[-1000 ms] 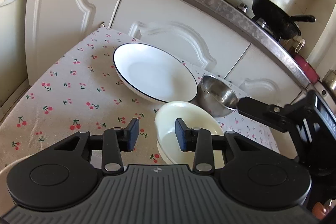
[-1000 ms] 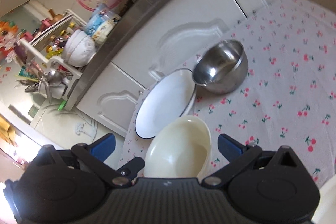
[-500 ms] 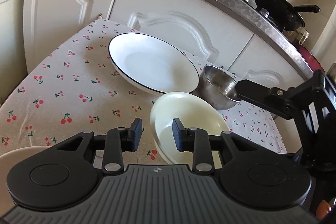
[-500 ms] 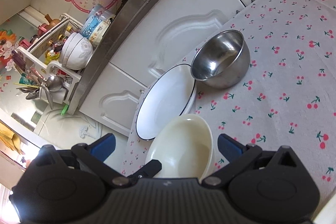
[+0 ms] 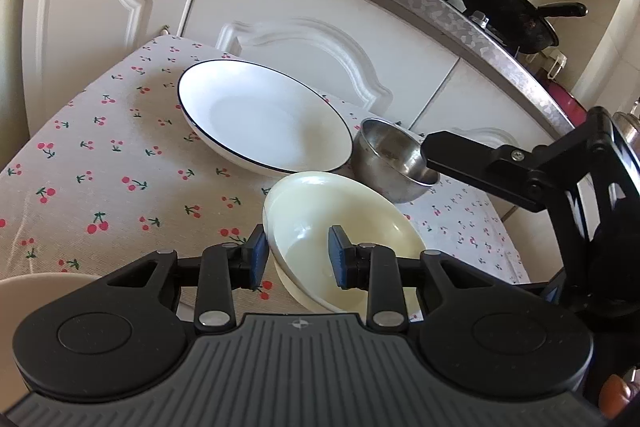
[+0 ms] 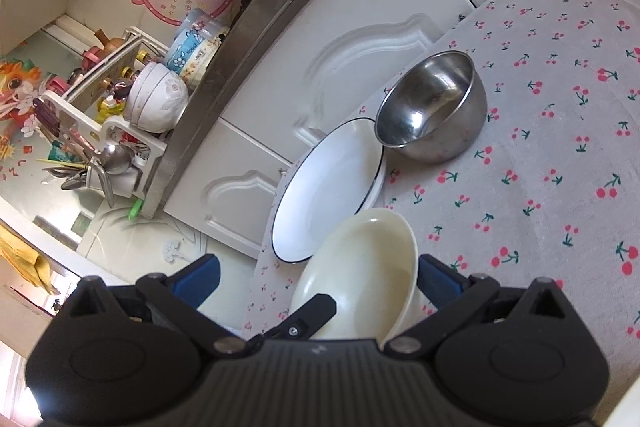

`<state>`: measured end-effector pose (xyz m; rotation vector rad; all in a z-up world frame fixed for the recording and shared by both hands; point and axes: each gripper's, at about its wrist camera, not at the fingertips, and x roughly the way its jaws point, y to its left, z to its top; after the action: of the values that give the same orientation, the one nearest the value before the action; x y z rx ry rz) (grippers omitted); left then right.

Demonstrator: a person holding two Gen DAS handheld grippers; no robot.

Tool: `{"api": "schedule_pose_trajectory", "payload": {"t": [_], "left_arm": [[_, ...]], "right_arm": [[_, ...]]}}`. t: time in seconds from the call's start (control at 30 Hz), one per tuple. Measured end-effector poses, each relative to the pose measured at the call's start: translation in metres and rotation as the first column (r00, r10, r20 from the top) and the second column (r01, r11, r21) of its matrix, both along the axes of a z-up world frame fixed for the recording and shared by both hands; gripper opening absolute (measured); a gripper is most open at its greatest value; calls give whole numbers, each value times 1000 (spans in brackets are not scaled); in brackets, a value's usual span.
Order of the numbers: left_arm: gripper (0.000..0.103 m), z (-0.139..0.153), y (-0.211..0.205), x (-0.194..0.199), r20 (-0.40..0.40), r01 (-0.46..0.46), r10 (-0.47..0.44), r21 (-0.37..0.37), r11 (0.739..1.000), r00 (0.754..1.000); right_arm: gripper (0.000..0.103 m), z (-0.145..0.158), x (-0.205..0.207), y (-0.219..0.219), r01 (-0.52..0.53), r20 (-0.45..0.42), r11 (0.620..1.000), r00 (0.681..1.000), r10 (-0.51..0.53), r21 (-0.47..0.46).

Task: Organize plates and bowls
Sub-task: 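Lower the right gripper's cream bowl into the bowl held by the left gripper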

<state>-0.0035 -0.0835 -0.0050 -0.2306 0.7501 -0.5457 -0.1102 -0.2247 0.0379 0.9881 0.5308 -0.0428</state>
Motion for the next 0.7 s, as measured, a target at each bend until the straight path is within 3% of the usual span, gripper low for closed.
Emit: {"api": "schedule_pose_trajectory", "payload": {"t": [0.7], "left_arm": [[31, 13, 0, -30, 33, 38, -37, -26, 999, 999]], "right_arm": [[103, 16, -27, -8, 8, 51, 1000, 999, -7, -29]]}}
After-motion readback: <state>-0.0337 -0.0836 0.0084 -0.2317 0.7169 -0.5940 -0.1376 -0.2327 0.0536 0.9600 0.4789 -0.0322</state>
